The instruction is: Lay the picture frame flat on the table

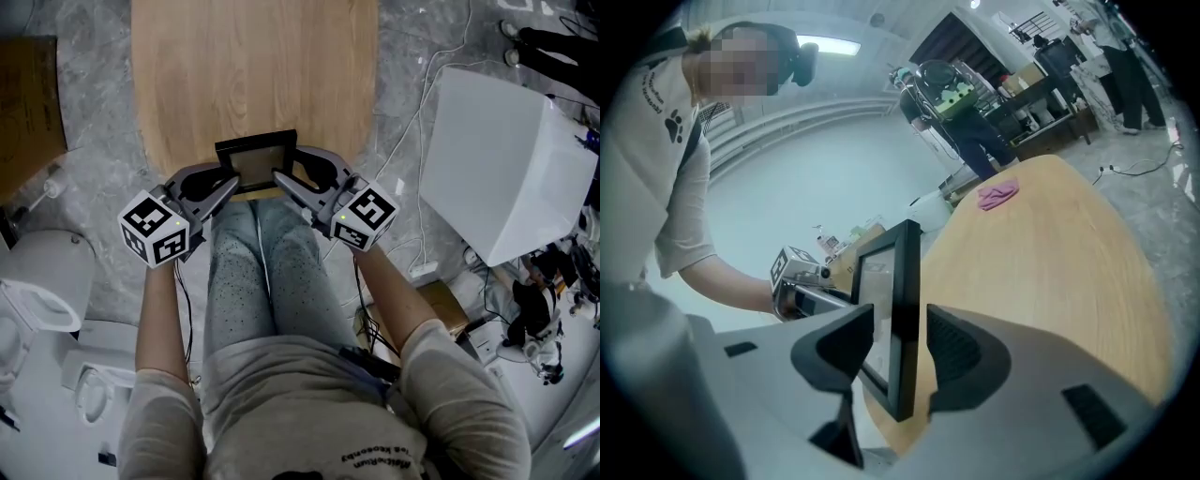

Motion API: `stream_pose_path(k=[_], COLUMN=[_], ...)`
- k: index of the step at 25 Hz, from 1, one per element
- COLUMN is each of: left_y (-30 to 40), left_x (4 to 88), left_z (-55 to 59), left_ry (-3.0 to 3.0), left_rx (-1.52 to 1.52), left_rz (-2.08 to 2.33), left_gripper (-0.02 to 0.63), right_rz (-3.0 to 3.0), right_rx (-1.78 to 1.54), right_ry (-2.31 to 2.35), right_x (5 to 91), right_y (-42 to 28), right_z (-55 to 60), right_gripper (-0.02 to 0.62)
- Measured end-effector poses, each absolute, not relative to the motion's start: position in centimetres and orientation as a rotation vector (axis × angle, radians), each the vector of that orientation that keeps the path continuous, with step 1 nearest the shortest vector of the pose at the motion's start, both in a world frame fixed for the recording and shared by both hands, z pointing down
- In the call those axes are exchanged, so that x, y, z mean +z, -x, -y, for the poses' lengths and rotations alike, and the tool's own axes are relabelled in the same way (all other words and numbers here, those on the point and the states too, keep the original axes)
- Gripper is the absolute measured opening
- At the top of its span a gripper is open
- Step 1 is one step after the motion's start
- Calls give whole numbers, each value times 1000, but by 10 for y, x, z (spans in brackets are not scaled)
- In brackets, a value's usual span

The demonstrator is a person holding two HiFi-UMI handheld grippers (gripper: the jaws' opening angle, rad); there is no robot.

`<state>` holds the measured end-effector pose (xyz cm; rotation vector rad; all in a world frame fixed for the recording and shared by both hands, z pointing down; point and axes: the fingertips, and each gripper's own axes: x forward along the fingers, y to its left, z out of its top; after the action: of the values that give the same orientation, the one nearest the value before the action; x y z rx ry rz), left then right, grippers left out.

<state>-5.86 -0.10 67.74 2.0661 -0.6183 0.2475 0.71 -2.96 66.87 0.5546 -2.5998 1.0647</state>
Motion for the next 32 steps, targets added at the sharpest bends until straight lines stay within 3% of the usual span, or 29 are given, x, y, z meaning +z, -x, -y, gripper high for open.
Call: stream_pose_path(k=[7, 11, 32], left_y=[64, 63, 63], left_x=[689, 694, 747], left_z=[-1, -2, -9], left_ry=[-2040, -2029, -1854], left_rx=[257, 266, 353], left_rz=[611, 609, 706], left_gripper=[77, 77, 80], right_rz=[2559, 2537, 2343], right_rx=[1073, 1081, 1235], right_ry=[-562, -573, -631], right_x=[682, 688, 740], right_y=[-6, -8, -11], right_z=[26, 25, 17], right_gripper=[153, 95, 89])
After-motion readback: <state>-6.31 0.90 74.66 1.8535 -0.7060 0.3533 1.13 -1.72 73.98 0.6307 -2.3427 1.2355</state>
